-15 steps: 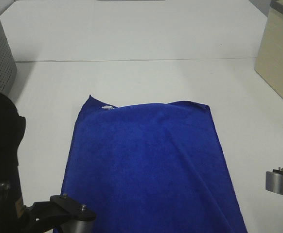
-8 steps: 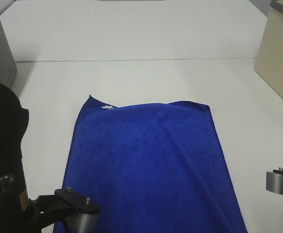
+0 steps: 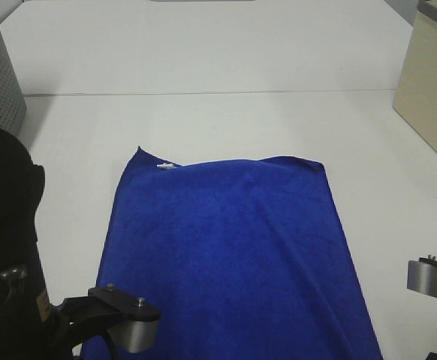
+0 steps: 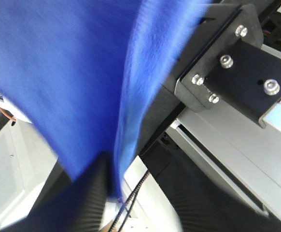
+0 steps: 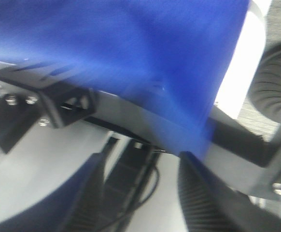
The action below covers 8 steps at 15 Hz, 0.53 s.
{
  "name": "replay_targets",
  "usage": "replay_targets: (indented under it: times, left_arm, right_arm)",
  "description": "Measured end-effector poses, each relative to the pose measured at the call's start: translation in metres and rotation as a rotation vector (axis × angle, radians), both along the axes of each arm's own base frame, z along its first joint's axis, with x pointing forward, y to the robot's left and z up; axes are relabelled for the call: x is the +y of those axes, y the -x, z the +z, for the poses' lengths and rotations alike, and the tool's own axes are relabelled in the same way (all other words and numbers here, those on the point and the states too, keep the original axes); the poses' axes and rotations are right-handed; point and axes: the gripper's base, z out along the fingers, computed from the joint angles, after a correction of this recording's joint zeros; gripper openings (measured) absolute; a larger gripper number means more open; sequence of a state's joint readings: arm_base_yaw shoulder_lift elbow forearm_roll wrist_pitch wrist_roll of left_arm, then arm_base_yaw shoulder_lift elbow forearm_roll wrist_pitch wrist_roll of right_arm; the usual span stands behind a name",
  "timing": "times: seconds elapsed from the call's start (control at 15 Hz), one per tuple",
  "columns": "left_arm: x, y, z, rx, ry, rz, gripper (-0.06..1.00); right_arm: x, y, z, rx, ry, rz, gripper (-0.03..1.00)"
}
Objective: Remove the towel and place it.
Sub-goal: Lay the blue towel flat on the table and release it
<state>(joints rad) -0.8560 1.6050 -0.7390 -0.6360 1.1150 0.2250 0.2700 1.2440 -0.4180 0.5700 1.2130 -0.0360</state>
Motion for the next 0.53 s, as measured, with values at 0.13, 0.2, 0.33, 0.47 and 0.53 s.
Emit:
replay_targets:
  times: [0.13, 0.2, 0.33, 0.47, 0.53]
  left_arm:
    - [-0.0001, 0.0001, 0.0001, 0.004, -0.006, 0.013, 0.58]
    - [-0.0001, 0.0001, 0.0001, 0.005, -0.008, 0.015, 0.62]
    - [-0.0006, 0.0000, 0.0004, 0.006, -0.006, 0.019, 0.64]
    - [-0.0042, -0.0040, 0.0045, -0.015, 0.008, 0.011, 0.65]
    - [-0.0072, -0.0074, 0.0081, -0.033, 0.019, 0.004, 0.65]
  right_arm:
    - [0.0018, -0.0003, 0.0008, 0.004, -0.016, -0.015, 0.57]
    - [0.0018, -0.0003, 0.0007, 0.005, -0.015, -0.015, 0.58]
    - [0.0018, -0.0003, 0.0007, 0.005, -0.015, -0.015, 0.58]
    - [0.0020, -0.0026, 0.0023, -0.004, -0.015, -0.011, 0.58]
    - [0.0028, -0.0086, 0.0069, -0.035, -0.014, -0.003, 0.58]
